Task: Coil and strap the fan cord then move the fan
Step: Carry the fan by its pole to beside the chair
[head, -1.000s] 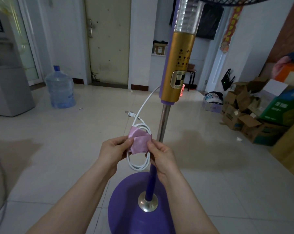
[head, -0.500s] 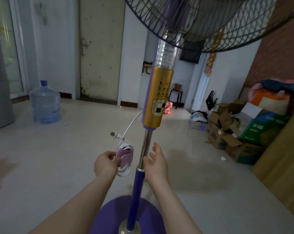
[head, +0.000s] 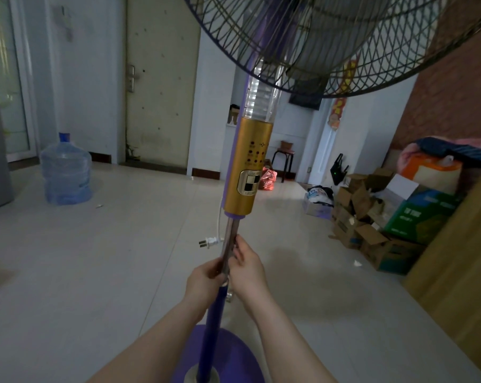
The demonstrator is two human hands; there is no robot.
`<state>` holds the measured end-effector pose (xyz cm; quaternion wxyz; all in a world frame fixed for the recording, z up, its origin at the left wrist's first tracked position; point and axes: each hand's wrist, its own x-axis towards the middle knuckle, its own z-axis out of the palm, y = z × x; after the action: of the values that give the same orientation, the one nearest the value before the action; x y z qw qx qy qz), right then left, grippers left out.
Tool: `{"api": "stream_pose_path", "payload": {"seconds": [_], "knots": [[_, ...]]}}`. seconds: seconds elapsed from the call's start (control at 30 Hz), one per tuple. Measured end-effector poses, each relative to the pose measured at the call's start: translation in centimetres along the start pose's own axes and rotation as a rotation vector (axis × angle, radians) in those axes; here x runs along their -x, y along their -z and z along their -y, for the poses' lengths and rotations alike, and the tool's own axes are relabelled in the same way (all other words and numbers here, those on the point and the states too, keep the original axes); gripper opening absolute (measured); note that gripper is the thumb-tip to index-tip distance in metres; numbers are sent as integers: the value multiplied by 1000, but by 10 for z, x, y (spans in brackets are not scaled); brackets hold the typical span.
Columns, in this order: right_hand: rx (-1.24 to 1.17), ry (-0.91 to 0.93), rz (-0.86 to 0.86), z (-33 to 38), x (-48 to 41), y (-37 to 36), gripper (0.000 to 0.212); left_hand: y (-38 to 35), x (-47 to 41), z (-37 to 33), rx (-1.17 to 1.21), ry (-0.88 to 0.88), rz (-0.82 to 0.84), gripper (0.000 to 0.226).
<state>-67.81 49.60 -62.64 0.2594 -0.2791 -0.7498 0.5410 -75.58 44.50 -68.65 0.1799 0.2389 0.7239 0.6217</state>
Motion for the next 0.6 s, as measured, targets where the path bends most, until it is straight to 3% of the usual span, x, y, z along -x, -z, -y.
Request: {"api": "stream_pose_path", "payload": {"seconds": [0.13,0.33,0.5,0.6], "knots": [[32,89,-158,13,-1,7,64,-11,6,-6,-113,-99,-258,28],[120,210,-274,68,-21,13,96,-23,6,-31,-55,-250,-230,35],[24,203,-292,89,-44,6,76,-27,-1,-42,-33,-160,-162,27],[-71,210,-293,83,-54,4,67,-28,-8,-41,-34,-162,-148,11]]}}
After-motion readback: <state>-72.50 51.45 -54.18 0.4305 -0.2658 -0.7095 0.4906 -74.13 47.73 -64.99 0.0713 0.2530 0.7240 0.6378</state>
